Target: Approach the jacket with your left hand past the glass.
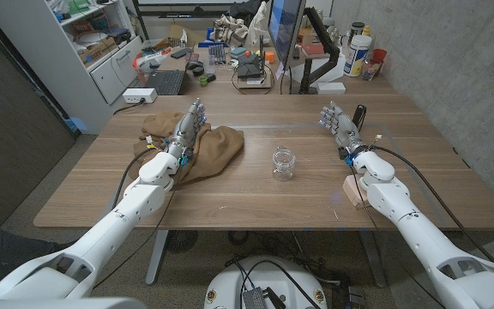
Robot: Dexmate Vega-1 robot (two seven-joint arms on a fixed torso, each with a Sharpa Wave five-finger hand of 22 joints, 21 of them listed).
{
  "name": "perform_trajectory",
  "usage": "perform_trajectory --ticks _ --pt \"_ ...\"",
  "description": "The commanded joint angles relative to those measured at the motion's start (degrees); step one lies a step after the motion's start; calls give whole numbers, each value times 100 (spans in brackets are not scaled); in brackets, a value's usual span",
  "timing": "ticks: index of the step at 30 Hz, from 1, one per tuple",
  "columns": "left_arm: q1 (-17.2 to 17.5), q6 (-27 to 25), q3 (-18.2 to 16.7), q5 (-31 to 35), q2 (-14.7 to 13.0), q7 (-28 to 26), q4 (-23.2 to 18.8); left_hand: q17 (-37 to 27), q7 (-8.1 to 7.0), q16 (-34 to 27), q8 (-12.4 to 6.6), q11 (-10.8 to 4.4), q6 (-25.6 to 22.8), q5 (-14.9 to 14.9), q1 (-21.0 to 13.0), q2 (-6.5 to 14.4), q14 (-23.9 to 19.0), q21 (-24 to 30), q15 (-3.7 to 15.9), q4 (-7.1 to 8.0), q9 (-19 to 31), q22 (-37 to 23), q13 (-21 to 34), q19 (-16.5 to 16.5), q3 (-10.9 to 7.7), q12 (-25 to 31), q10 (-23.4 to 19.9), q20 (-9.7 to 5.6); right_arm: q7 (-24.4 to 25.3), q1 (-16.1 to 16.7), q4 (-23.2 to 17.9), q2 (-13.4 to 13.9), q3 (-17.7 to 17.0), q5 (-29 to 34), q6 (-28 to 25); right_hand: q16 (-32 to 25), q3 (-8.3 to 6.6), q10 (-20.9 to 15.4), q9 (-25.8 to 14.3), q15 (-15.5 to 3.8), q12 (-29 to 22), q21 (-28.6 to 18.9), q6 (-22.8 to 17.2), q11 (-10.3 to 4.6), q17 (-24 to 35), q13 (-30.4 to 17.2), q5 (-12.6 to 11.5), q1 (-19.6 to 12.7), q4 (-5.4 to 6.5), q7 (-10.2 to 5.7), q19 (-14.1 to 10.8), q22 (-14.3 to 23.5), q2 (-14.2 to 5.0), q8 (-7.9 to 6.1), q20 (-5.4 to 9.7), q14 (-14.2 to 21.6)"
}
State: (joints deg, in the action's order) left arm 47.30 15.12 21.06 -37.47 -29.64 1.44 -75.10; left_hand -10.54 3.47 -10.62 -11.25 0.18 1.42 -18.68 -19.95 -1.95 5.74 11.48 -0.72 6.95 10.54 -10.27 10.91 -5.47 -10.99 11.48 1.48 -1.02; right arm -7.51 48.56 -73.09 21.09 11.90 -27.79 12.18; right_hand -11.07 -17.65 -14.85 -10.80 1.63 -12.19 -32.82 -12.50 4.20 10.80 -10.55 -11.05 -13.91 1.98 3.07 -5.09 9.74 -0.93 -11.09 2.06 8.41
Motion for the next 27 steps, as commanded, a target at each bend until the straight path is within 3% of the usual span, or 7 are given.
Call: perform_trajectory --ticks 1,27 --pt "-42 73 -8 62 -69 61 -166 -20 4 -46 -30 -6 -38 -60 -53 5 -5 26 7 -15 14 -22 20 -45 -17 46 -5 -29 -146 -6 12 -194 -255 300 -88 -40 -21 -31 -8 1 -46 8 -65 9 6 -21 -20 -21 -5 3 -33 13 5 -42 7 57" --pt "-332 -39 72 177 -128 179 -250 -18 -13 -47 -38 -38 -92 -88 -67 33 -40 7 10 -21 15 -22 17 -96 8 56 -44 2 -115 88 -101 -276 -391 391 63 -43 9 -51 -7 -24 -48 76 -73 -12 4 -22 -22 14 -10 -3 -81 16 12 -33 2 92"
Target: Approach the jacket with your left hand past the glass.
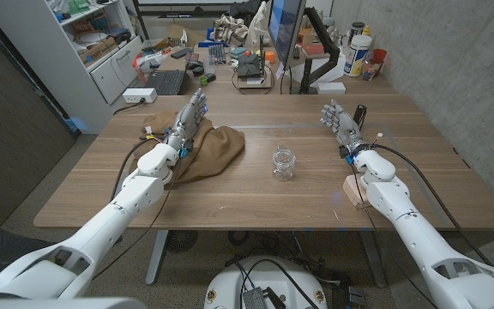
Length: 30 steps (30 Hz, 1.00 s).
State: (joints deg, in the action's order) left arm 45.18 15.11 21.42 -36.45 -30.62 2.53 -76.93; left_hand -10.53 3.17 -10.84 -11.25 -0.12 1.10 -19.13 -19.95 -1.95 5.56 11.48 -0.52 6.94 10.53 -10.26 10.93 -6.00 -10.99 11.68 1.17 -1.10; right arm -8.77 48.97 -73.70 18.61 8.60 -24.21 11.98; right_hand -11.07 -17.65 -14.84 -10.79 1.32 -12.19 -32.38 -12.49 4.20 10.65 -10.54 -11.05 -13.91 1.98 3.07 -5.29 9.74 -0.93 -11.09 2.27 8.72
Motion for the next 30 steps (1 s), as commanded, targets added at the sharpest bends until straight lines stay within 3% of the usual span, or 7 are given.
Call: perform_trajectory --ticks 1,15,30 --pt "-127 -38 37 73 -30 81 -70 -19 13 -26 -37 -10 -60 -43 -67 34 -22 8 -6 -21 16 -23 15 -43 8 33 -7 8 25 49 -39 -30 -60 44 90 -42 9 -55 -8 4 -49 36 -75 -14 19 -22 -23 14 -10 -3 -60 17 11 -33 -24 62" --pt "-64 99 18 152 -114 105 -389 -19 -4 -26 -42 9 -87 -53 -74 47 -35 1 -12 -24 16 -24 15 -71 20 42 -39 36 -4 33 22 -46 -71 22 136 -40 16 -65 -8 12 -49 72 -89 -21 17 -22 -26 20 -18 -19 -79 18 6 -33 -25 75" --pt "228 252 -150 232 -299 -89 -944 -18 1 -36 -48 17 -127 -62 -83 63 -79 2 -23 -28 17 -25 14 -80 35 56 -88 46 -65 41 6 -6 -86 -1 110 -36 25 -81 -8 7 -52 113 -96 -9 14 -23 -31 24 -29 -17 -95 19 6 -31 -28 85"
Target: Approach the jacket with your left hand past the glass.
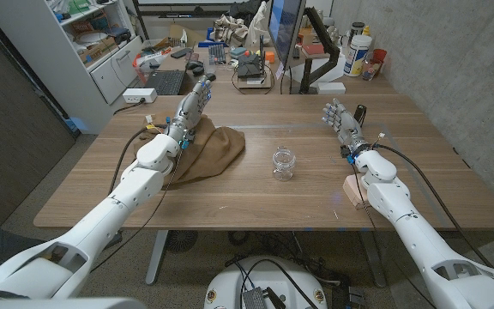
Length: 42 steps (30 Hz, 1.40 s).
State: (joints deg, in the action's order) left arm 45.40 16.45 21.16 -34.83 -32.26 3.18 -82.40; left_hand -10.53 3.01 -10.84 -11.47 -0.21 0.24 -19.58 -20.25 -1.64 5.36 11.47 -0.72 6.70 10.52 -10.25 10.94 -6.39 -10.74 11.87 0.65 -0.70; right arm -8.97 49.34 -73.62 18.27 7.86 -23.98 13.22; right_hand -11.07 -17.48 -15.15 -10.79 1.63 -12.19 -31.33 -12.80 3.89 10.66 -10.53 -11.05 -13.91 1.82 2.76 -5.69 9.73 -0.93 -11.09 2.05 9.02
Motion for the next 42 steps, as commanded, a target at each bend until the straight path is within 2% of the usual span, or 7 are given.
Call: perform_trajectory --ticks 1,19,29,42 --pt "222 125 -135 80 -151 -164 -428 -19 12 -36 -26 26 -42 -17 -54 33 -62 2 -6 -4 18 -26 13 -43 11 37 -38 4 -48 3 -2 31 -12 -24 -22 -36 9 -50 -8 -28 -51 11 -66 22 12 -23 -31 24 -13 10 -59 20 6 -31 -7 56" --pt "678 99 -404 132 -482 -408 -1009 -18 23 -50 -42 16 -118 -26 -74 56 -132 11 -14 -14 19 -26 13 -35 25 54 -104 45 -208 -146 232 1 4 -10 44 -33 19 -60 -9 -38 -50 62 -78 10 10 -23 -38 29 -26 2 -78 22 3 -30 -8 70" --pt "1042 23 -621 140 -707 -604 -1381 -17 22 -50 -42 28 -130 -28 -81 64 -145 14 -17 -17 19 -27 12 -29 30 53 -111 52 -340 -292 444 -46 3 12 125 -31 26 -66 -9 -38 -50 88 -79 9 10 -23 -41 36 -31 -1 -99 22 2 -27 -1 77" --pt "1470 -229 -863 254 -1020 -879 -1844 -17 21 -50 -48 20 -164 -30 -92 74 -163 17 -14 -22 20 -27 12 -25 36 53 -126 60 -478 -416 642 -86 -9 68 162 -30 33 -76 -9 -41 -51 113 -83 10 11 -23 -44 45 -33 -8 -115 23 -2 -26 1 83"
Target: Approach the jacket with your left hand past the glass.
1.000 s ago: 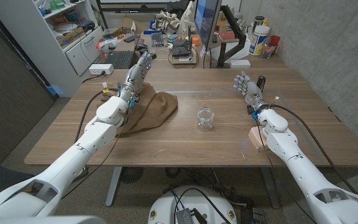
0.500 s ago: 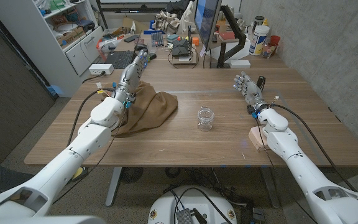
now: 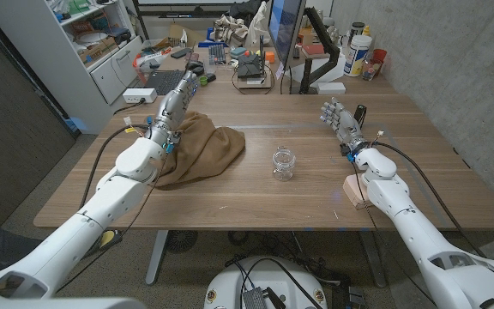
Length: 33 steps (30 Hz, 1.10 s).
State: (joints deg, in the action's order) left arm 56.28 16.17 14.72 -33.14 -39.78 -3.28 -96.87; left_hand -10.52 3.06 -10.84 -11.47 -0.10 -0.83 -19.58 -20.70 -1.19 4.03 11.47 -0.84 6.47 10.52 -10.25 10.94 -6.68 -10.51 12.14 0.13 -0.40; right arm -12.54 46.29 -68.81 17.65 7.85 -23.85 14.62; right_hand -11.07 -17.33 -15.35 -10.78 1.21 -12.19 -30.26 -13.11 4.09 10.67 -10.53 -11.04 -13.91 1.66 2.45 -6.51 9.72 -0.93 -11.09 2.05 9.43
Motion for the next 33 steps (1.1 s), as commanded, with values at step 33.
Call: perform_trajectory --ticks 33 --pt "1234 -191 -1042 106 -623 -427 -876 -17 29 -45 -46 17 -122 -33 -82 58 -87 28 -5 -16 23 -27 12 35 39 19 -110 27 -209 -425 653 -244 18 269 44 -23 30 -55 -10 7 -43 81 -64 -17 8 -23 -47 56 -31 9 -68 26 -18 -24 -5 49"
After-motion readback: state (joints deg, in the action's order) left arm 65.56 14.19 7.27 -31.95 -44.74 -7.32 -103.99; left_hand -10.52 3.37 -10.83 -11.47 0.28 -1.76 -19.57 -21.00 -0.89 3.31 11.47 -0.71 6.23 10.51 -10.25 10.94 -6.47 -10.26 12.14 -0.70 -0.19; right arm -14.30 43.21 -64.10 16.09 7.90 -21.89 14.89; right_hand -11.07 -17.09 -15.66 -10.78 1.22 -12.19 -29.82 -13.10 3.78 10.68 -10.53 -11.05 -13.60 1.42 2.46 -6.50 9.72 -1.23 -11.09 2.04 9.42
